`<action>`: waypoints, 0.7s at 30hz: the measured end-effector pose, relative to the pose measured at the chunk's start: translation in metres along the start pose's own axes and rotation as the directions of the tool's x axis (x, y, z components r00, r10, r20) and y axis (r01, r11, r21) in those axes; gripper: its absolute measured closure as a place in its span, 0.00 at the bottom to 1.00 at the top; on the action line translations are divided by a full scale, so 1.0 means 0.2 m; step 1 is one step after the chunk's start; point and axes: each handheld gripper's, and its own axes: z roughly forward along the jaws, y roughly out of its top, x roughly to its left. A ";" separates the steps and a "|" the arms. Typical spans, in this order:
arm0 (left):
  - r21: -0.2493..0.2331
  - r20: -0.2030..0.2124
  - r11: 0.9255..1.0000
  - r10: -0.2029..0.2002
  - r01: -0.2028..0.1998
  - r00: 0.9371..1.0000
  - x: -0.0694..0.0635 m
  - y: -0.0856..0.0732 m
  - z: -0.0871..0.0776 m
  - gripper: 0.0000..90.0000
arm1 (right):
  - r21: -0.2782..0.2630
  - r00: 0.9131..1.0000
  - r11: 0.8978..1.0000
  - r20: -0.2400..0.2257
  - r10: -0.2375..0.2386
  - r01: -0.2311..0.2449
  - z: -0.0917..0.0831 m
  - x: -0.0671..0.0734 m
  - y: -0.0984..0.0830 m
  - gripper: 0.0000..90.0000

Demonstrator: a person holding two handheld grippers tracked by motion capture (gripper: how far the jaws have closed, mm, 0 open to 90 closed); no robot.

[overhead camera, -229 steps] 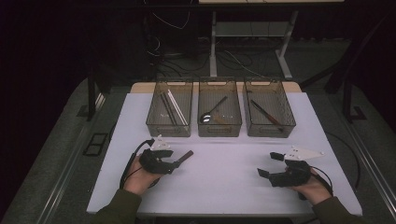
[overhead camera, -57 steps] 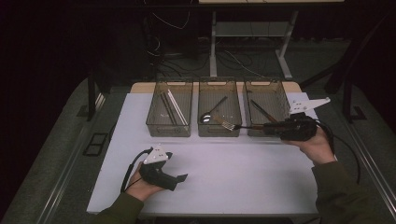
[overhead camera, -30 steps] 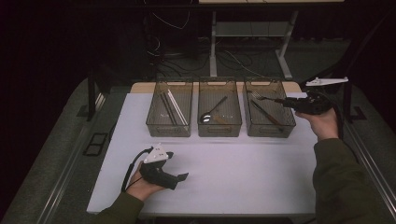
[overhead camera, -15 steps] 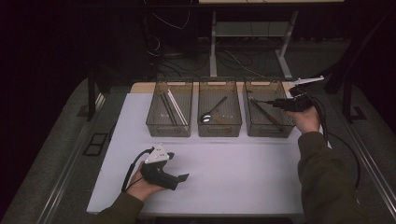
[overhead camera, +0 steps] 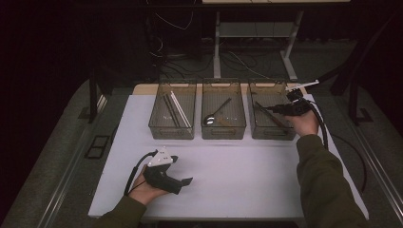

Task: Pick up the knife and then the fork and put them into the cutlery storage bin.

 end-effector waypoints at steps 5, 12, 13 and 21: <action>-0.001 0.000 1.000 0.001 -0.001 1.000 0.00 0.00 0.00 0.04 | 0.008 1.000 1.000 0.006 -0.016 0.016 0.01 0.00 -0.01 0.72; 0.002 -0.002 1.000 0.001 -0.001 1.000 0.00 0.00 0.00 0.04 | -0.001 1.000 1.000 -0.007 -0.023 0.023 -0.01 -0.01 -0.01 0.53; 0.001 -0.001 1.000 0.001 -0.001 1.000 0.00 0.00 0.00 0.04 | -0.003 1.000 1.000 -0.013 -0.023 0.023 -0.01 -0.02 -0.01 0.50; 0.002 -0.005 1.000 -0.003 0.003 1.000 0.01 0.00 0.00 0.04 | -0.053 0.997 0.999 -0.078 -0.014 0.010 -0.07 0.01 -0.05 0.37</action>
